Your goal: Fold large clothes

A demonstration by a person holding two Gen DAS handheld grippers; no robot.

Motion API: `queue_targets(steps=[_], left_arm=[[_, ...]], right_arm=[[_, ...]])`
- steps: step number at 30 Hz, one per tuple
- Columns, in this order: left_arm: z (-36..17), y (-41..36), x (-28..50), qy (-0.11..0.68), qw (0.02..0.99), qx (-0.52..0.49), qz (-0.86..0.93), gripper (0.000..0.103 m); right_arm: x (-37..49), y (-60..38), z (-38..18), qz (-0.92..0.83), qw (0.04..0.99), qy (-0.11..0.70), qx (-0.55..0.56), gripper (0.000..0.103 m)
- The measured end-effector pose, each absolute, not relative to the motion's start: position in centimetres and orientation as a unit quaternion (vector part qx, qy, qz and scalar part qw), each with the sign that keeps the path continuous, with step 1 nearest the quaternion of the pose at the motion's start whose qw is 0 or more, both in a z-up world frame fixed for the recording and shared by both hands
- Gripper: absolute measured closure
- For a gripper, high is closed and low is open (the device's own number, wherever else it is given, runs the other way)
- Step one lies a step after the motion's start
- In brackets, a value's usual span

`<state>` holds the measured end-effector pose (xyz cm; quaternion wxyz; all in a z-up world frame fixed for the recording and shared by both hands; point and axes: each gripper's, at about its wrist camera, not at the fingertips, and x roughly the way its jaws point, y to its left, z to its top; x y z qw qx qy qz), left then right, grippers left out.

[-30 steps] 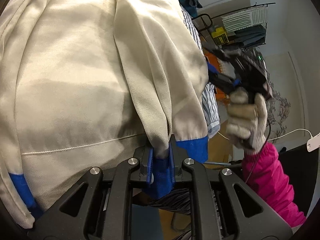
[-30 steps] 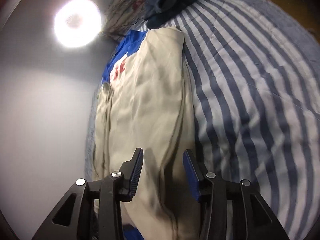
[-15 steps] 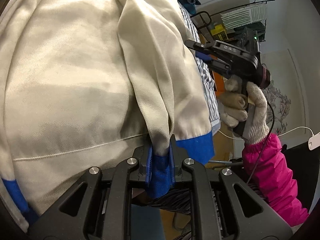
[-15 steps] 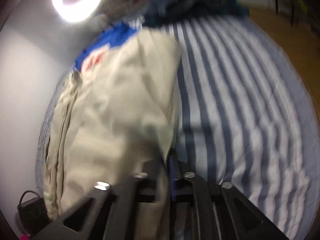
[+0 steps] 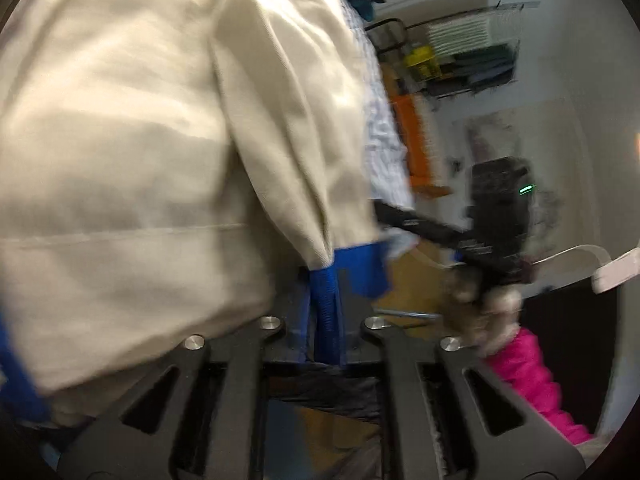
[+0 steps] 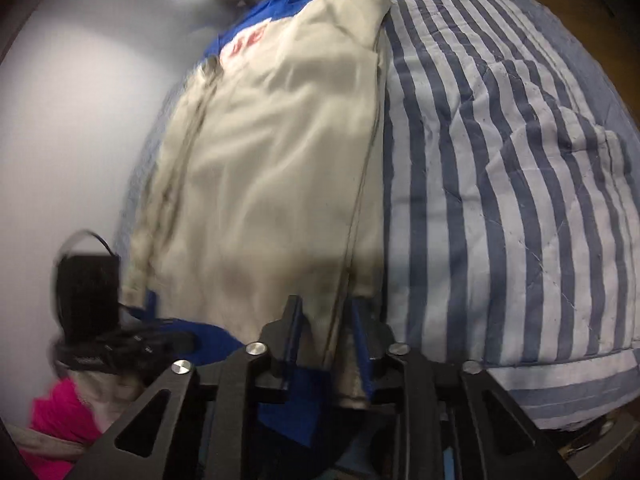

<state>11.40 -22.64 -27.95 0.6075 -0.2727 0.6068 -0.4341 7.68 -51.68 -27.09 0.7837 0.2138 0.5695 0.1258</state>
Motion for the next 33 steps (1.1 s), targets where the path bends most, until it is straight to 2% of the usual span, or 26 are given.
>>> queue_targets(steps=[2,4,5,7,8,9,13,15,19,20,21,23,26,28,29,30,32,33], left_arm=[[-27.3,-22.2,11.5,0.594,0.620,-0.272,-0.434,0.095],[-27.1,-22.3,11.5,0.596,0.663,-0.206,-0.404,0.095],[-27.3,-22.2,11.4,0.602,0.670,-0.190,-0.392,0.094],[-27.6,-21.8,11.0,0.610,0.672,-0.173,-0.382,0.088],[-27.3,-21.6,10.6,0.607,0.677,-0.164,-0.382,0.085],[-26.8,-21.5,10.3,0.602,0.684,-0.154,-0.382,0.083],[-23.4,-20.8,8.7,0.562,0.721,-0.111,-0.390,0.083],[-21.7,-20.4,8.4,0.539,0.740,-0.098,-0.391,0.083],[-19.0,-22.0,11.1,0.509,0.775,-0.069,-0.367,0.083],[-18.8,-22.9,12.6,0.505,0.783,-0.065,-0.358,0.083],[-18.7,-23.7,13.6,0.501,0.788,-0.056,-0.353,0.083],[-19.1,-25.1,15.4,0.490,0.803,-0.039,-0.337,0.083],[-21.3,-26.8,17.1,0.503,0.801,-0.012,-0.325,0.083],[-24.1,-27.3,17.8,0.530,0.793,0.012,-0.301,0.083],[-25.7,-27.1,18.1,0.545,0.784,0.015,-0.296,0.083],[-26.8,-26.8,18.0,0.547,0.783,0.008,-0.296,0.081],[-26.7,-26.7,17.4,0.529,0.794,0.017,-0.300,0.081],[-26.4,-26.9,17.4,0.531,0.793,0.025,-0.298,0.081]], right_arm=[[7.4,-52.2,-26.3,0.114,0.796,0.557,0.207,0.101],[7.1,-52.5,-25.9,0.091,0.808,0.552,0.182,0.100],[7.1,-53.1,-25.9,0.084,0.811,0.548,0.188,0.094],[6.9,-54.3,-25.7,0.100,0.804,0.535,0.239,0.066],[6.7,-54.7,-25.6,0.108,0.803,0.527,0.258,0.044],[6.5,-55.0,-25.4,0.114,0.804,0.517,0.271,0.035],[6.4,-54.2,-26.0,0.125,0.800,0.527,0.257,0.037],[7.1,-52.7,-27.1,0.130,0.790,0.549,0.240,0.048],[7.5,-51.4,-28.0,0.120,0.788,0.565,0.213,0.060],[7.5,-51.5,-27.9,0.121,0.788,0.563,0.217,0.069],[7.6,-51.8,-27.8,0.124,0.788,0.560,0.224,0.073],[7.4,-52.1,-27.5,0.127,0.789,0.553,0.234,0.075],[7.1,-52.5,-27.1,0.136,0.792,0.544,0.240,0.074],[7.0,-53.0,-27.1,0.135,0.791,0.541,0.251,0.062],[6.9,-53.5,-27.3,0.132,0.788,0.542,0.263,0.046],[6.7,-54.1,-27.4,0.130,0.785,0.539,0.274,0.037],[6.7,-54.5,-27.9,0.133,0.780,0.540,0.287,0.039],[6.7,-54.4,-28.1,0.134,0.779,0.541,0.287,0.045]])
